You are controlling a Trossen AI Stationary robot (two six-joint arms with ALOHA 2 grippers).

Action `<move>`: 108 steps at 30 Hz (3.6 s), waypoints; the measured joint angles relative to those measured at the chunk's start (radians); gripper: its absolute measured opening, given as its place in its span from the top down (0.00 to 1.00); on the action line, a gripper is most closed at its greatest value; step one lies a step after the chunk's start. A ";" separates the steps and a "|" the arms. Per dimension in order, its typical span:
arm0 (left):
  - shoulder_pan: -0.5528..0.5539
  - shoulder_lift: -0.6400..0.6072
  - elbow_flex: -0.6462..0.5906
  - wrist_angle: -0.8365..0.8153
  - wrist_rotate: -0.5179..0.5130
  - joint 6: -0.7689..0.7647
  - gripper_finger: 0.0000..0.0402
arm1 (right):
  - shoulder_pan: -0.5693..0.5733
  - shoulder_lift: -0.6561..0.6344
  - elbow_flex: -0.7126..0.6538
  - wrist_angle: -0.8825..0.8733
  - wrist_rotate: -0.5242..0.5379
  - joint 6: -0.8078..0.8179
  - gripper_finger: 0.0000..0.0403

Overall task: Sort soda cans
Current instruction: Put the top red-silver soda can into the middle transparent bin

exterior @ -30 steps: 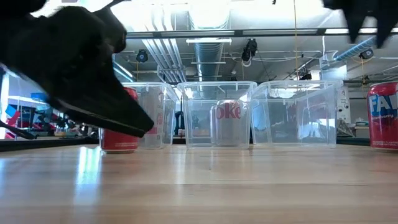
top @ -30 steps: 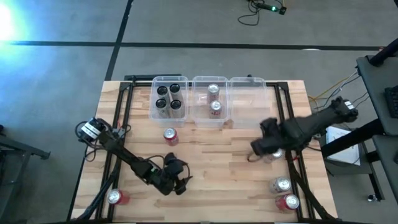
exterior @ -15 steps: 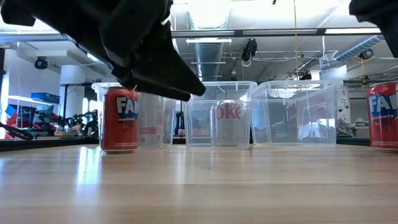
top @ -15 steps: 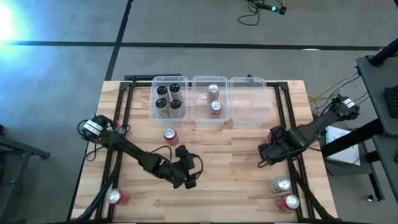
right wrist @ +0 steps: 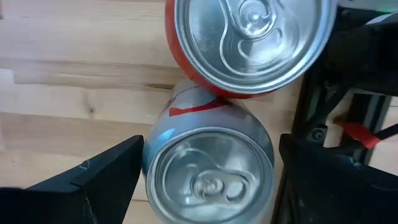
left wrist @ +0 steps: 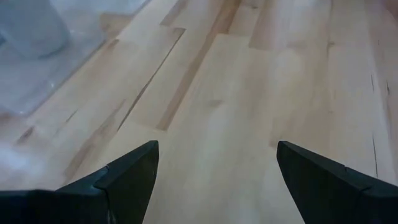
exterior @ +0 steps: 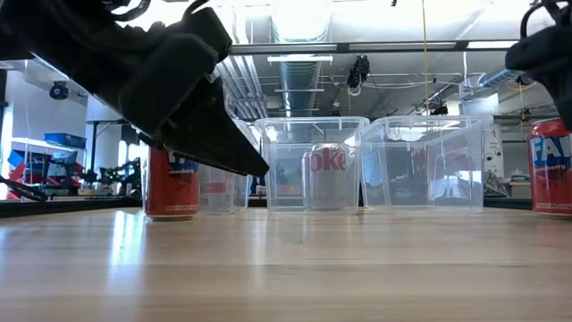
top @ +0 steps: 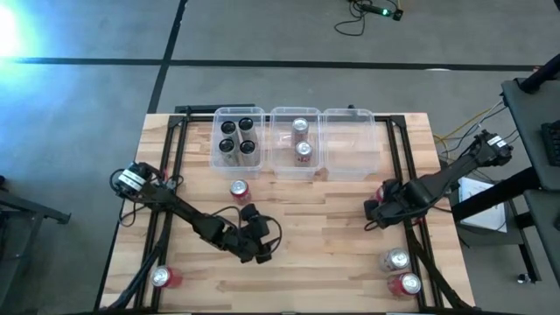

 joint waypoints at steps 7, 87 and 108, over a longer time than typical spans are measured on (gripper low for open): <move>0.056 -0.002 0.075 -0.002 -0.070 0.114 0.23 | -0.005 0.009 -0.027 0.023 -0.001 0.019 0.12; -0.043 -0.148 0.053 -0.405 0.055 -0.013 0.23 | -0.800 1.065 1.450 -0.077 0.072 -2.055 0.25; -0.045 -0.148 0.057 -0.394 0.051 -0.094 0.23 | -0.835 1.209 1.451 -0.072 -0.035 -2.325 0.24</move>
